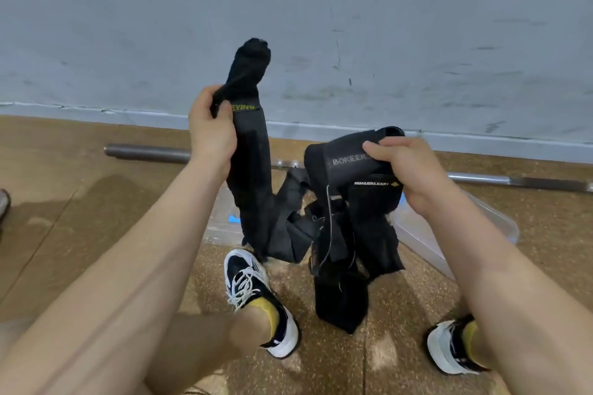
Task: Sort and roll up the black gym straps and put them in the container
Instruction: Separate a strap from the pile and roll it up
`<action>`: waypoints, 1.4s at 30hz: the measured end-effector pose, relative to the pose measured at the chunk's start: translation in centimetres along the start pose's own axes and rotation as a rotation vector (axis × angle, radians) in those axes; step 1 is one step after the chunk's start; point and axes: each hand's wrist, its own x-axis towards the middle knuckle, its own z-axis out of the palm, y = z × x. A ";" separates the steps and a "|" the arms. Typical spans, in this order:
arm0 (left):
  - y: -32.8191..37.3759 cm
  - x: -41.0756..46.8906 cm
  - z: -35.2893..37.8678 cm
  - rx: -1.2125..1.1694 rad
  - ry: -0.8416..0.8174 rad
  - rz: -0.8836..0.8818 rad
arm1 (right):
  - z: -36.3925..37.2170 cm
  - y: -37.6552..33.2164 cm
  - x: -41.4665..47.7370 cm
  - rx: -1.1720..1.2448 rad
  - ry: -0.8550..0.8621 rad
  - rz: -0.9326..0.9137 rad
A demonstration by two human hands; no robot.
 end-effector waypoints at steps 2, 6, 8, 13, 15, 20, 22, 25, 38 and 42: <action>-0.9 2.0 -0.4 0.109 0.025 0.037 | 0.0 -0.2 0.2 0.167 -0.023 0.046; -3.4 5.7 -1.6 0.425 0.022 0.036 | 2.3 -0.3 0.8 0.262 -0.033 0.110; -4.6 5.6 -1.2 0.548 0.066 -0.059 | 4.0 0.0 1.4 0.260 -0.030 0.125; -4.4 -0.2 2.2 0.106 -0.569 -0.555 | 6.8 1.7 2.6 0.198 0.011 0.106; -5.2 -2.0 3.2 0.104 -0.715 -0.553 | 6.7 2.4 2.8 0.199 0.011 0.143; -7.7 -4.3 4.1 0.108 -0.579 -0.414 | 5.7 3.5 3.4 0.157 -0.027 0.228; -7.9 -4.6 4.3 0.219 -0.551 -0.323 | 5.4 4.0 3.8 0.166 -0.029 0.311; -7.0 -5.1 4.6 0.496 -0.463 -0.113 | 5.5 4.7 3.7 0.089 -0.019 0.330; -0.6 -5.4 1.6 -0.026 -0.262 -0.462 | 2.7 1.3 0.3 -0.605 -0.214 -0.144; 2.3 -5.0 -0.6 -0.008 -0.131 -0.385 | 1.4 1.2 -0.5 -0.700 -0.173 -0.151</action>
